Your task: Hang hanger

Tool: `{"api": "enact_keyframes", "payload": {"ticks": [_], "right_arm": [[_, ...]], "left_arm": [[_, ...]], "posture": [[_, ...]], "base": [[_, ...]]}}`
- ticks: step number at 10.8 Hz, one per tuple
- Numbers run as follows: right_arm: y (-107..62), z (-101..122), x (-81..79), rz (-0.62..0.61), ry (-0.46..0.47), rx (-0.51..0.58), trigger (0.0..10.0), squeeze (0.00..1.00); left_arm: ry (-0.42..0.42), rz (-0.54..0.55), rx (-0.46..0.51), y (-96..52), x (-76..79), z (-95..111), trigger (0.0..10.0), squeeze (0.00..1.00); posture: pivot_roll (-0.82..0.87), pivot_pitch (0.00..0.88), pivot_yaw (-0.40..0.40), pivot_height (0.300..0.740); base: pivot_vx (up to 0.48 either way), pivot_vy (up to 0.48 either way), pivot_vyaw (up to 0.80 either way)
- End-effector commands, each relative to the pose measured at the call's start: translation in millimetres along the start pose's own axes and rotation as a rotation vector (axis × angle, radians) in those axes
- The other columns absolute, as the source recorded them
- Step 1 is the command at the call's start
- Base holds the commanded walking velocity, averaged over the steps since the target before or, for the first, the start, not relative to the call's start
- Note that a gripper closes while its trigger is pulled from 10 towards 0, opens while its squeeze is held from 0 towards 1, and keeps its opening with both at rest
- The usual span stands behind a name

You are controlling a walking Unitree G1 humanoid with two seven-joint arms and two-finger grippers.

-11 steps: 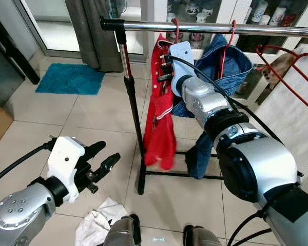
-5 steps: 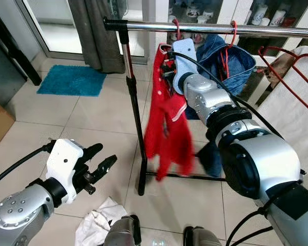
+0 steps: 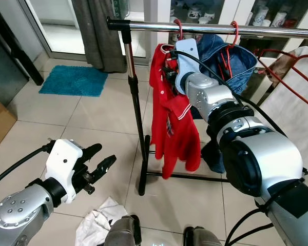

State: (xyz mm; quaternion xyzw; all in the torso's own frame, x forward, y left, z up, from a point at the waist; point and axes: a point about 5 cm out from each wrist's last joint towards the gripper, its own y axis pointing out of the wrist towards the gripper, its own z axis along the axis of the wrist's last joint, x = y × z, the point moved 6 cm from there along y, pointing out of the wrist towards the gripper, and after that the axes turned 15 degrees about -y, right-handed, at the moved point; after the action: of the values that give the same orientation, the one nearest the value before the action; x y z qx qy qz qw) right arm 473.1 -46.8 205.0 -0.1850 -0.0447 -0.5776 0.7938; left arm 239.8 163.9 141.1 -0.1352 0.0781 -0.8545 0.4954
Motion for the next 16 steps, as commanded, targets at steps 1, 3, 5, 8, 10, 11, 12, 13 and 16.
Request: {"api": "enact_keyframes", "payload": {"ticks": [1,3,5,8,10,11,12,13,16], "right_arm": [[-0.5,8,2.5,-0.009,0.027,0.014,10.0,0.00],[-0.9,9,5.5,-0.019,0.060,0.016,5.8,0.00],[-0.9,8,6.3,-0.023,0.084,0.012,0.0,0.00],[-0.6,2,6.2,-0.031,0.088,-0.001,0.0,0.00],[-0.5,2,5.2,-0.028,0.080,-0.005,0.0,0.00],[-0.4,0,5.0,-0.026,0.064,-0.009,0.0,0.00],[-0.5,0,5.7,-0.027,0.050,-0.009,0.0,0.00],[-0.6,3,6.9,-0.028,0.040,-0.002,0.0,0.00],[-1.0,14,5.0,-0.006,-0.013,0.050,0.0,0.00]], "left_arm": [[0.007,-0.005,-0.013,-0.2,1.2,-2,10.0,0.00],[0.011,-0.007,-0.010,0.9,1.9,-1,10.0,0.00],[0.014,-0.011,-0.010,2.6,3.0,1,10.0,0.00],[0.018,-0.014,-0.009,3.2,3.8,3,10.0,0.00],[0.019,-0.014,-0.011,2.9,4.1,3,10.0,0.00],[0.020,-0.013,-0.012,2.9,4.3,3,10.0,0.00],[0.021,-0.009,-0.011,2.4,3.8,4,10.0,0.00],[0.021,-0.005,-0.011,2.2,3.0,4,10.0,0.00],[0.025,0.007,-0.011,1.4,-0.5,4,10.0,0.00]], "posture": [[0.17,0.155,0.046,0.740],[0.17,0.153,0.048,0.740],[0.17,0.152,0.052,0.740],[0.17,0.151,0.055,0.740],[0.17,0.150,0.054,0.740],[0.17,0.149,0.053,0.740],[0.17,0.148,0.051,0.740],[0.17,0.147,0.049,0.740],[0.17,0.141,0.046,0.740]], "base": [[0.000,0.000,0.00],[0.000,0.000,0.00],[0.000,0.000,0.00],[0.000,0.000,0.00],[0.000,0.000,0.00],[0.000,0.000,0.00],[0.000,0.000,0.00],[0.000,0.000,0.00],[0.000,0.000,0.00]]}}
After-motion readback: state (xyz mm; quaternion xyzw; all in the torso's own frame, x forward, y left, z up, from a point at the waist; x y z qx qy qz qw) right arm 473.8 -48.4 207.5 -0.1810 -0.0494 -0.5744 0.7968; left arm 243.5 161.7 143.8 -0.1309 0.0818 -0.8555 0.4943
